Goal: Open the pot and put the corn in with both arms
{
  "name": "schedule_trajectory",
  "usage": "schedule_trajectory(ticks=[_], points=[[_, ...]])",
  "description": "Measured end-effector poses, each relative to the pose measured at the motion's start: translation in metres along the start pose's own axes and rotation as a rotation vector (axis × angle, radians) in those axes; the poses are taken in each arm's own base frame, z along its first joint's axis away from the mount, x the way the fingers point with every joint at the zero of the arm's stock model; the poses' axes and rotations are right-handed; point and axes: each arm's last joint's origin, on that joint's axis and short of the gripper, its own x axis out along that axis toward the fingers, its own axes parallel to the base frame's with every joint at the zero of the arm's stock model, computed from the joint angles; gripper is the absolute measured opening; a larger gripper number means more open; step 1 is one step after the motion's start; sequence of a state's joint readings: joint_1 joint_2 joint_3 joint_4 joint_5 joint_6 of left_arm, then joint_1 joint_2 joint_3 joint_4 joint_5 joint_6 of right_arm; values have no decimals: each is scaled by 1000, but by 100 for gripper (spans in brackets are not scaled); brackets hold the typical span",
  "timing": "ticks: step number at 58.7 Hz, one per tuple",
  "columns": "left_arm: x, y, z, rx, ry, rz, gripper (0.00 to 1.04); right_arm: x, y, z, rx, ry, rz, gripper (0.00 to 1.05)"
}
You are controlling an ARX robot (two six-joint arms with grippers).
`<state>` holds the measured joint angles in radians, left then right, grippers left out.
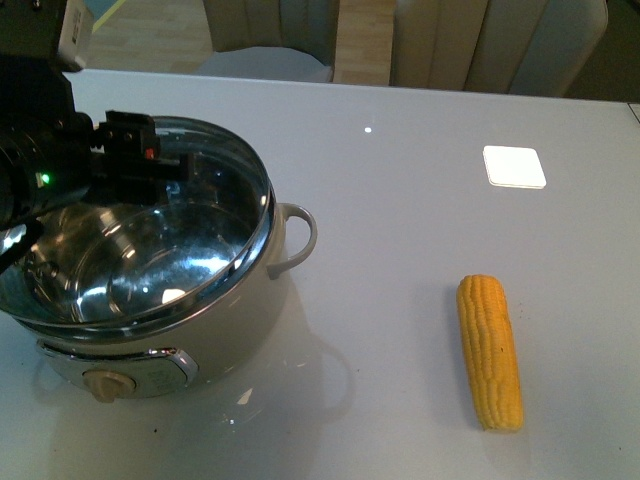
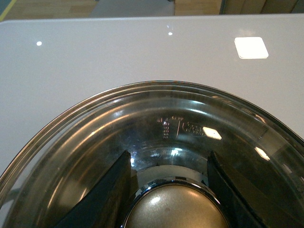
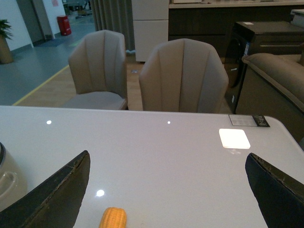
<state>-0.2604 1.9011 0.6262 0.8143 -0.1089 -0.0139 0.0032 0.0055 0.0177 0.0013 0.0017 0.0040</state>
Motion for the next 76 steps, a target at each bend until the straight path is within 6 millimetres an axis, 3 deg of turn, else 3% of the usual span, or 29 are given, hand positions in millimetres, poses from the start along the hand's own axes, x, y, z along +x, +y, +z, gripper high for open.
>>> schedule_trajectory(ticks=[23, 33, 41, 62, 76], points=[[-21, 4, 52, 12, -99, 0, 42, 0, 0, 0, 0, 0, 0, 96], [-29, 26, 66, -13, -144, 37, 42, 0, 0, 0, 0, 0, 0, 96], [-33, 55, 70, -41, -168, 90, 42, 0, 0, 0, 0, 0, 0, 96], [-51, 150, 37, -128, -171, 290, 42, 0, 0, 0, 0, 0, 0, 96], [-55, 207, -1, -179, -152, 439, 42, 0, 0, 0, 0, 0, 0, 96]])
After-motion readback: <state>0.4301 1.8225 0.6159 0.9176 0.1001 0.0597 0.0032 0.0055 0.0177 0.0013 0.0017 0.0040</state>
